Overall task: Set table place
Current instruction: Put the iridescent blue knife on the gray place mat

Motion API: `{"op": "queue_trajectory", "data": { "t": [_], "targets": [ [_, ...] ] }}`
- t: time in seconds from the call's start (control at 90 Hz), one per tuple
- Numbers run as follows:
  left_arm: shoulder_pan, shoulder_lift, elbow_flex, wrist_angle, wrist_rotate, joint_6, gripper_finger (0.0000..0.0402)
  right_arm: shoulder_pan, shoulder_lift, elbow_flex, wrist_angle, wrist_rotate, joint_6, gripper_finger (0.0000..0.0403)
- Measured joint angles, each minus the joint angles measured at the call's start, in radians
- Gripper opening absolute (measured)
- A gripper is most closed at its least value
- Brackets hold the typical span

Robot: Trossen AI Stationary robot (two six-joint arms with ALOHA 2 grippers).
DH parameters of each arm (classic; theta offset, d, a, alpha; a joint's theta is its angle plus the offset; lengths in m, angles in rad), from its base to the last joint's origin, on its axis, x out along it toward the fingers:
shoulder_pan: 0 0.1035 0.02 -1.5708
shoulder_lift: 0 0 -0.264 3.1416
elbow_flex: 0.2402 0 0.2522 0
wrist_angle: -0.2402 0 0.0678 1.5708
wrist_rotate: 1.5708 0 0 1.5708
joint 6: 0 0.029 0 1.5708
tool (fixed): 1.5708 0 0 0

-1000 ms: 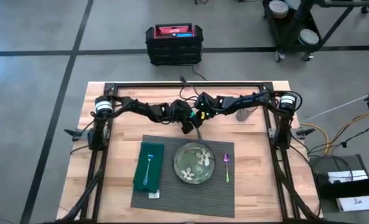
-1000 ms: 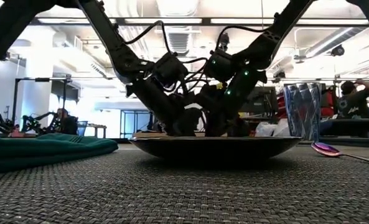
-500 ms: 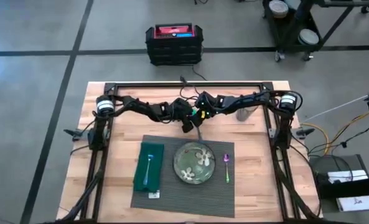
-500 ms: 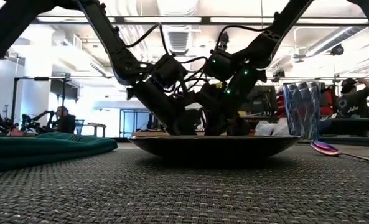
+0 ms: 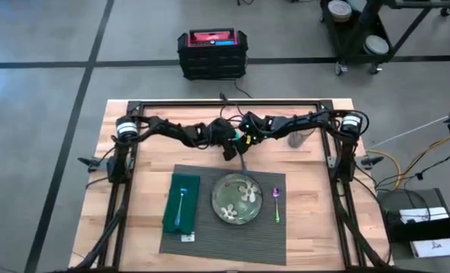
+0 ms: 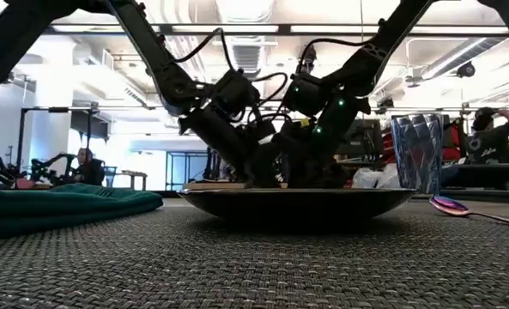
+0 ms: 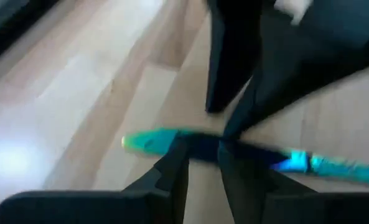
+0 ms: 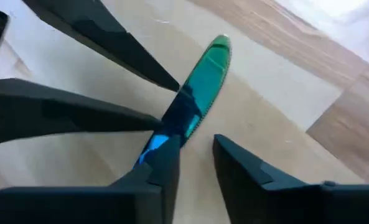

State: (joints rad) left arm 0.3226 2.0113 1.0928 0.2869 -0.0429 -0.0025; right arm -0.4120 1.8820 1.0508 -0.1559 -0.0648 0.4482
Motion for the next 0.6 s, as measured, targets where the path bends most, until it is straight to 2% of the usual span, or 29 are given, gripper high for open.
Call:
{"op": "queue_trajectory", "data": {
  "t": [0.289,0.433,0.6],
  "targets": [
    [0.008,0.02,0.005,-0.009,-0.011,0.044,0.0075,-0.007,0.0,0.0,-0.003,-0.025,-0.02,0.0165],
    [0.005,0.025,0.008,-0.011,-0.026,0.075,0.0075,-0.007,0.0,0.001,-0.006,-0.026,-0.022,0.0174],
    [0.003,0.026,0.008,-0.028,-0.027,0.11,0.0075,-0.01,0.0,0.001,0.009,-0.089,-0.045,0.0171]
  ]
}}
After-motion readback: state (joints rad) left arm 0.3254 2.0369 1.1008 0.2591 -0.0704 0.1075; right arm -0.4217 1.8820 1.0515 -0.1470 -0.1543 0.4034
